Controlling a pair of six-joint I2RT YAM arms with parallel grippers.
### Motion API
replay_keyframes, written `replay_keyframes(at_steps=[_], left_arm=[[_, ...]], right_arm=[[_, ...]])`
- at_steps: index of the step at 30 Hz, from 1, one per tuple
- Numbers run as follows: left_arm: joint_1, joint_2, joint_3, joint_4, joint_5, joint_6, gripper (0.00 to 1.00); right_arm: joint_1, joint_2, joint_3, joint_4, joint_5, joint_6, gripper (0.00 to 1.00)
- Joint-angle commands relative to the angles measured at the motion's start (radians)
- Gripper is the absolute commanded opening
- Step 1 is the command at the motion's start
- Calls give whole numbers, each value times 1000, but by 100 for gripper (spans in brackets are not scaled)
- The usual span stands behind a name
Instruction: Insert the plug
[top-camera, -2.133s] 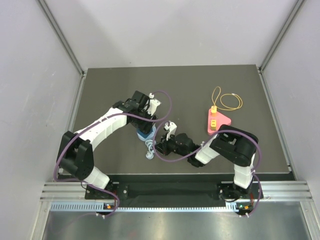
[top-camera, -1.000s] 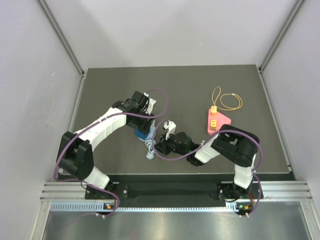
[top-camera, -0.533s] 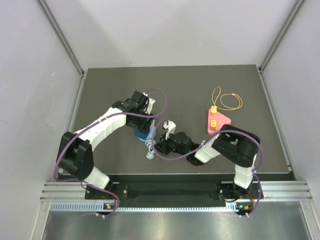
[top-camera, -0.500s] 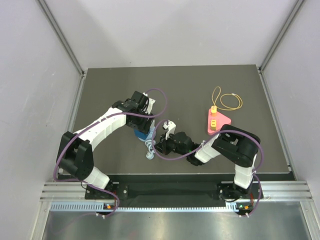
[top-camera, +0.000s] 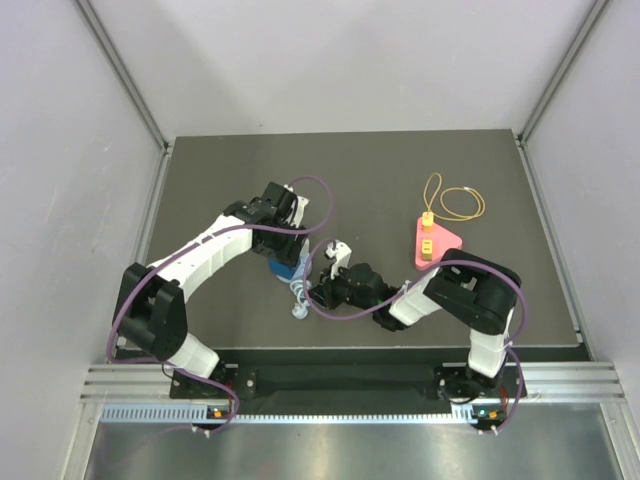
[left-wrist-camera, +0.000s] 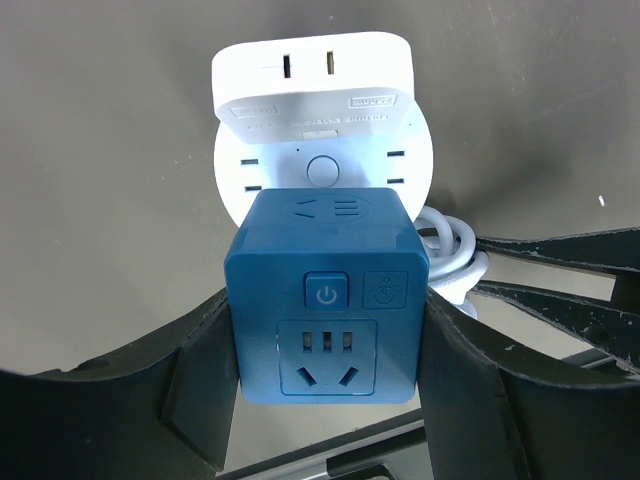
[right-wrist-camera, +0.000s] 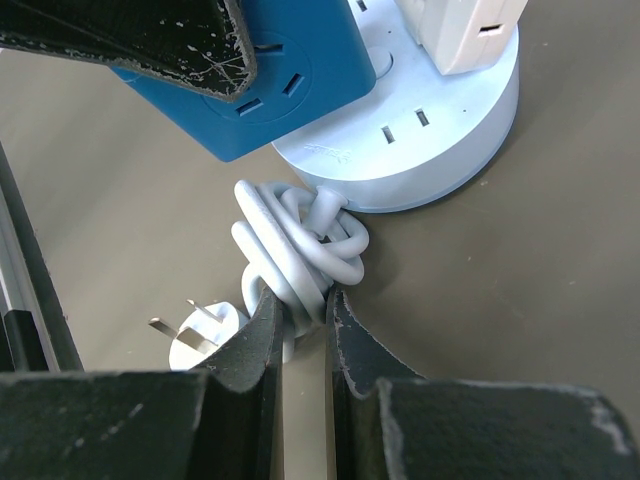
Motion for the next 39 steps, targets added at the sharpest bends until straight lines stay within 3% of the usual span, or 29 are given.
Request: replay_keyframes(at_steps=[1,16,31,39], left_arm=[[-4,-19,10,-47,22,-31,0],[-4,-49,4,-36,49,-48,0],[-2,-100,-2,47,-70,21,0],[-1,-77,-24,64,-34,12,0]], right_arm=[[-7,-17,24,-41,-8,-15,0],[-7,-15,23,-47,-8,-15,0],[-7,-12,30,-47,-19,-11,0],[-7,-5,33,-42,-23,-2,0]])
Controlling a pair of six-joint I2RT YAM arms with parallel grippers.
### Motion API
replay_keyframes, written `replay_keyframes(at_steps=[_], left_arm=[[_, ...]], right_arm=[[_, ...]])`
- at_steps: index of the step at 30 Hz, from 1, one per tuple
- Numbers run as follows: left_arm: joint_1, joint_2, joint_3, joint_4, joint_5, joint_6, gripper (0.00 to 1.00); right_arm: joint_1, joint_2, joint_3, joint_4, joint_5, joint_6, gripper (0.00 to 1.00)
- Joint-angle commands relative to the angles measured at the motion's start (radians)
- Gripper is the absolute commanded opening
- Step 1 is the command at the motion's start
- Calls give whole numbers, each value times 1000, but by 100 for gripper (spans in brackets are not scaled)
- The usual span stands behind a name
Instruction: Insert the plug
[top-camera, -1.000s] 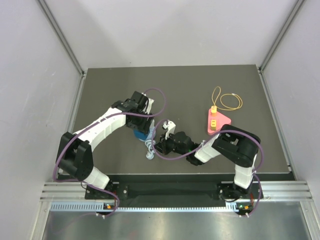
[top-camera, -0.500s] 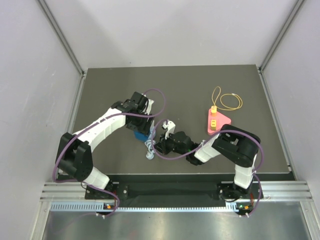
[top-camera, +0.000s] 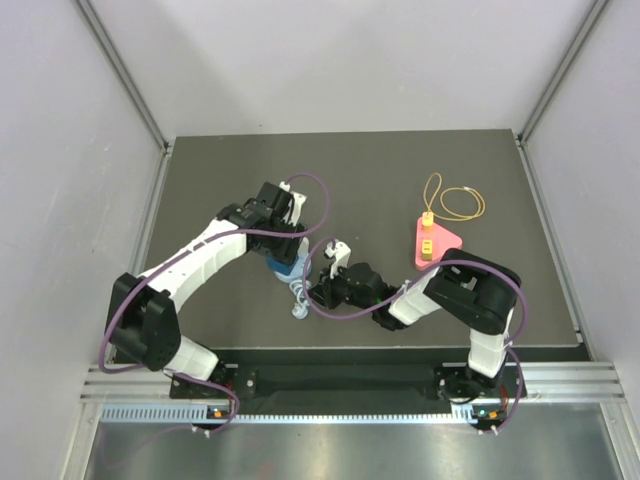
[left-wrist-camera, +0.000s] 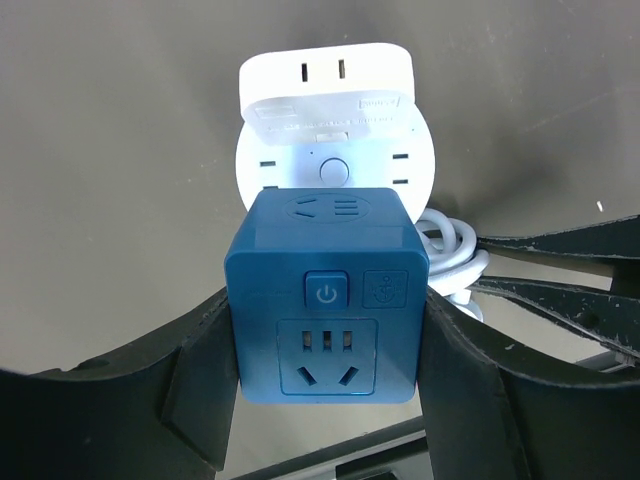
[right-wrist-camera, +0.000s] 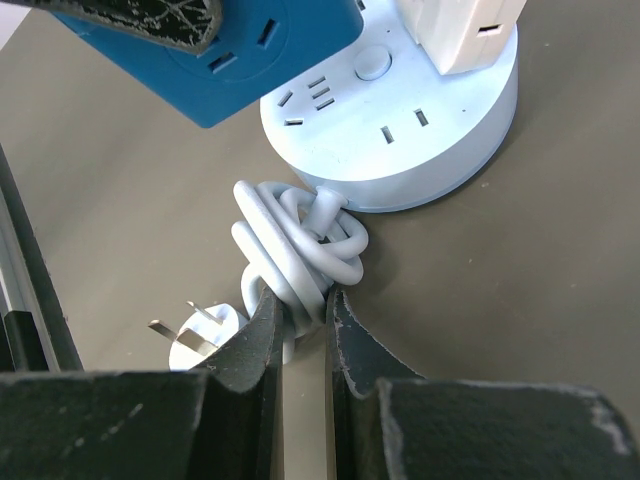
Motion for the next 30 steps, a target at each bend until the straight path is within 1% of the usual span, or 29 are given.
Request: replay_keyframes(at_steps=[1,15,19,21,30], left_arm=[[0,-12,-14,50,8,-3,0],[0,2,-80,102,17,-13,0],[0,4,-63,96,17,-24,0],[0,1,-62,99,54,-26,0],[0,-7,-89,81,50,-50,0]], right_arm=[[-6,-6,27,-31,-20,-4,0],[-6,-1,32,-36,-22,-4,0],[-6,-3,29,-36,-20,-6,0],[-6,-1,29,-35,-20,-4,0],[-6,-4,26,-35,-20,-3,0]])
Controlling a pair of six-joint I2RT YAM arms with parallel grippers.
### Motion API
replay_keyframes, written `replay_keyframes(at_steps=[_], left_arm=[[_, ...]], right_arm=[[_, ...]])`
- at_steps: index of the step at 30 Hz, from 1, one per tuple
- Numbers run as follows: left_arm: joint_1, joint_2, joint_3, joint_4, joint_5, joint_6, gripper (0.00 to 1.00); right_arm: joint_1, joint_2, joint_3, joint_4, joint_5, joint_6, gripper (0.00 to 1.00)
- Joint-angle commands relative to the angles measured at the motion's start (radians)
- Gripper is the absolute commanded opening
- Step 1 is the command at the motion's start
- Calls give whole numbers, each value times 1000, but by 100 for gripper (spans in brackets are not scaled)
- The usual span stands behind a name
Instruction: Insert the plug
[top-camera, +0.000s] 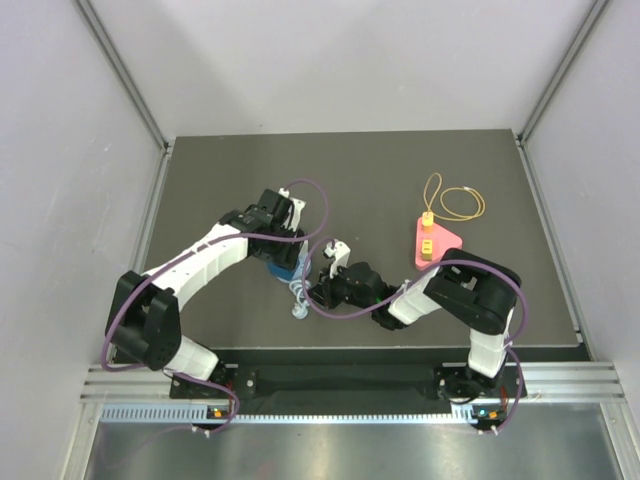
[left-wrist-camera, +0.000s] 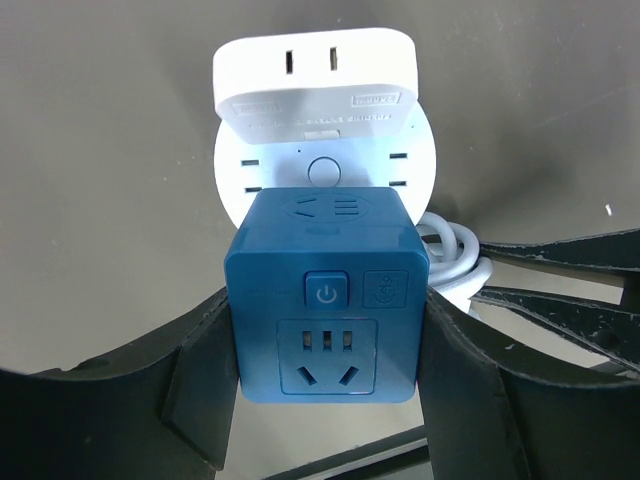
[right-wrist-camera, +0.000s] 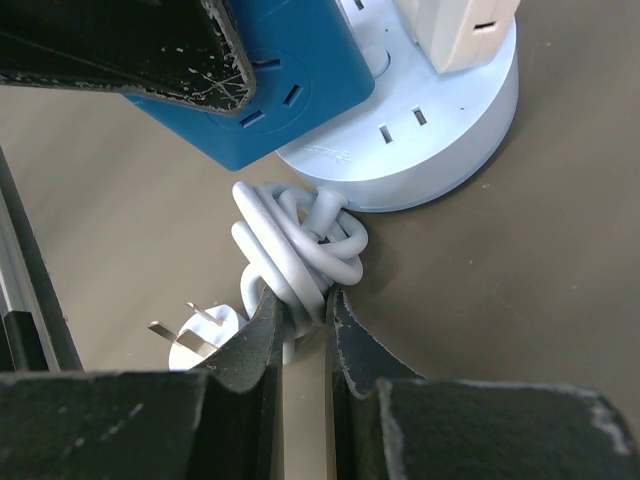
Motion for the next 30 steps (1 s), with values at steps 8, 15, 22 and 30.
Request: replay_keyframes(at_steps=[8,15,22,30], left_arm=[[-1,-10,-81,52,18,-37,0],[-1,-11,-133,97,21,-52,0],[-2,56,-115,85,31,-64,0],[-2,16,-44,2,-42,-55,34]], right_arm=[[-6,-4,21,-23,-17,4,0],[-6,-1,20,-19,-17,13,0],[-6,-15,18,-20,-23,18,0],[-8,-26,23,-20,-38,26,33]])
